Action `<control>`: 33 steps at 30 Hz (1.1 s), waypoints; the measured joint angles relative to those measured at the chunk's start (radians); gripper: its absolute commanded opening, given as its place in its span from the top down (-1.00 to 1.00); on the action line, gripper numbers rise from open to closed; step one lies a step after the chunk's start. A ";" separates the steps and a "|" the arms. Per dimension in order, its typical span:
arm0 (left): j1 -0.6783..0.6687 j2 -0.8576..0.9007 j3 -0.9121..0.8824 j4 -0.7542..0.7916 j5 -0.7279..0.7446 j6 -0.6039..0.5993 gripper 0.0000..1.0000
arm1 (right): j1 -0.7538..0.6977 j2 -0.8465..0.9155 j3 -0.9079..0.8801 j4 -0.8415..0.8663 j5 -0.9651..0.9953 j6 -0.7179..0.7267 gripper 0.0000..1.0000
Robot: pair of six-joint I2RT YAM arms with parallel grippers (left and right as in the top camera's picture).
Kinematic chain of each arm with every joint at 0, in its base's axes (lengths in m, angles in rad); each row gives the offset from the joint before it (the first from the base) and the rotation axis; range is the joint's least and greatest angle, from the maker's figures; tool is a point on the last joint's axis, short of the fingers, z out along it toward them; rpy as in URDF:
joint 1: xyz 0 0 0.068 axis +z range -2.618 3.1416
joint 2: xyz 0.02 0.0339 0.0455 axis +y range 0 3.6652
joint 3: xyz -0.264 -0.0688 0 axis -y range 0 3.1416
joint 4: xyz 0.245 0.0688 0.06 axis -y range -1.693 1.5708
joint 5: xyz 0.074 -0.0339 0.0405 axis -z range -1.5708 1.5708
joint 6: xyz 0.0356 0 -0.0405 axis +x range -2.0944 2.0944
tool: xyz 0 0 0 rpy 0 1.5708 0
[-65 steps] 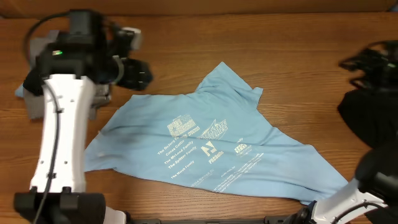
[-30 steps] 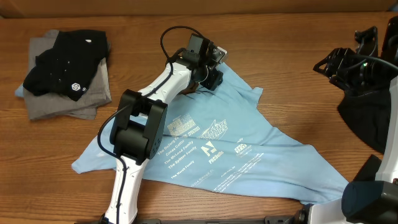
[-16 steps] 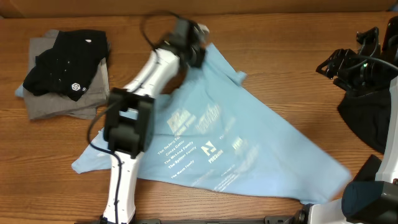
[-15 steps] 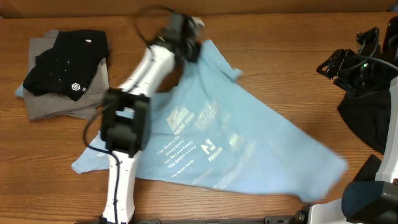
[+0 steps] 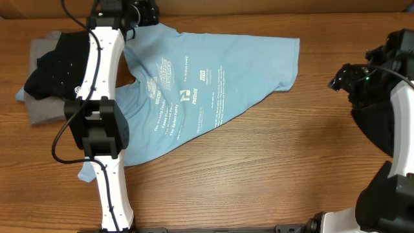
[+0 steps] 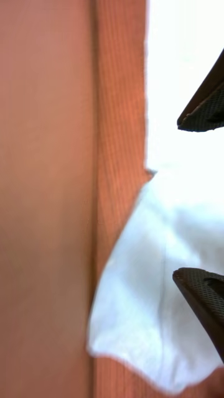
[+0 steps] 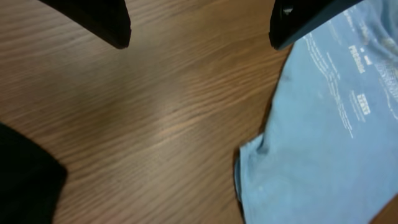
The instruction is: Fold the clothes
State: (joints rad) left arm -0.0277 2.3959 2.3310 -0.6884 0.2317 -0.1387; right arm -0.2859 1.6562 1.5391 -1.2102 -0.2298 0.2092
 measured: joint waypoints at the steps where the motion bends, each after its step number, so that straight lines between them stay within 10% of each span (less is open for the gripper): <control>1: -0.006 0.000 0.011 -0.030 0.003 0.006 -0.45 | 0.001 0.000 -0.032 0.042 -0.007 0.001 -0.47; 17: -0.062 -0.084 0.280 -0.705 0.016 0.183 -0.23 | 0.147 0.002 -0.262 0.318 -0.087 0.046 -0.44; 33: -0.249 -0.270 0.252 -0.994 -0.108 0.213 -0.15 | 0.240 0.016 -0.209 0.492 -0.080 0.236 -0.45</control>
State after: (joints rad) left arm -0.2771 2.1262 2.5828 -1.6821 0.1242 0.0746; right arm -0.0463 1.6722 1.3296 -0.7185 -0.3103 0.4454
